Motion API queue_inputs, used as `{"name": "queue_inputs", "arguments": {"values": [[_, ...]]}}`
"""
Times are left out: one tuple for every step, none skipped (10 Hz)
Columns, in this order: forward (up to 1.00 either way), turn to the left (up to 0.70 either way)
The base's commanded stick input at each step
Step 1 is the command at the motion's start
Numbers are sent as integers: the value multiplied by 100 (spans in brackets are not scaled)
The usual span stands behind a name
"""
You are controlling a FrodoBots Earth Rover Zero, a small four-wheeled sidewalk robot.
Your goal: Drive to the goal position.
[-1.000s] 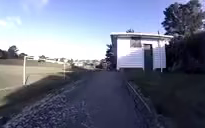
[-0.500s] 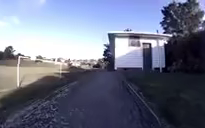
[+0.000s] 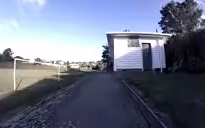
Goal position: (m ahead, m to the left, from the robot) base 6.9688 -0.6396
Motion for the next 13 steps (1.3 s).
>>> {"name": "queue_inputs", "arguments": {"values": [[50, 0], [50, 0], [50, 0], [50, 0], [50, 0], [50, 0], [50, 0], [50, 0], [50, 0], [50, 0], [50, 0], [50, 0], [50, 0]]}}
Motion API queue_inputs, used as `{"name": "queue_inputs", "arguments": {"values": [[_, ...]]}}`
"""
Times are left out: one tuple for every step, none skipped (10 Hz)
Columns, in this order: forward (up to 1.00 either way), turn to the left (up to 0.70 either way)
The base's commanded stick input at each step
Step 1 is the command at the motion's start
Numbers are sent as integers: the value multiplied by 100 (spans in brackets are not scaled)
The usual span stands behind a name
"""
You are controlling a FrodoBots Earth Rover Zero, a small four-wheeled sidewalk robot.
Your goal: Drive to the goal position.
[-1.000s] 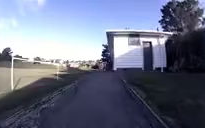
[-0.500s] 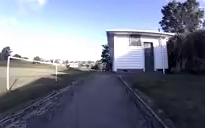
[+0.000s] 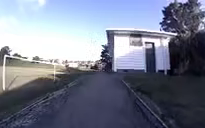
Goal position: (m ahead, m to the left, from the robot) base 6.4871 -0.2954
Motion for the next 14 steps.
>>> {"name": "queue_inputs", "arguments": {"values": [[50, 11], [50, 35], [50, 45], [50, 8], [50, 0], [50, 0], [50, 0], [50, 0], [50, 0], [50, -11], [50, -42], [50, -47], [50, 0], [50, 0]]}}
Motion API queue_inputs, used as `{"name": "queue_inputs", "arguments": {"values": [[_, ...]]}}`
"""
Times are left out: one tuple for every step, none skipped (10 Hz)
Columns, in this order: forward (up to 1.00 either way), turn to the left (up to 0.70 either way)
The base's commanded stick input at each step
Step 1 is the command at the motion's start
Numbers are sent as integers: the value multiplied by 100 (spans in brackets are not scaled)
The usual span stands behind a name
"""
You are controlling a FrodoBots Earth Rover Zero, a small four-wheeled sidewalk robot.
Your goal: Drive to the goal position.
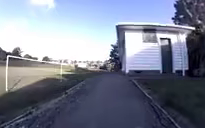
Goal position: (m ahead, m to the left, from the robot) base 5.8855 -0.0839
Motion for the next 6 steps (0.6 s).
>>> {"name": "queue_inputs", "arguments": {"values": [[50, 0], [50, 0], [50, 0], [50, 0], [50, 0], [50, 0]]}}
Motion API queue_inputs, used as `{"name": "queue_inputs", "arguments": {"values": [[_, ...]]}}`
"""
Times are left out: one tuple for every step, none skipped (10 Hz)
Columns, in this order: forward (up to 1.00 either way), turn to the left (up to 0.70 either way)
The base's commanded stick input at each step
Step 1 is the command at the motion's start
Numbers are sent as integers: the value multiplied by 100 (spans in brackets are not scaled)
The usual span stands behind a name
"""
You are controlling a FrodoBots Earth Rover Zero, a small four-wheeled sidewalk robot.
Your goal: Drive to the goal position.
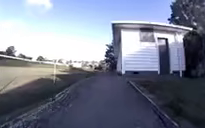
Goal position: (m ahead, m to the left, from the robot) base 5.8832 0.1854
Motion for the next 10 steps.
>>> {"name": "queue_inputs", "arguments": {"values": [[50, 0], [50, 0], [50, 0], [50, 0], [50, 0], [50, 0], [50, 0], [50, 0], [50, 0], [50, 0]]}}
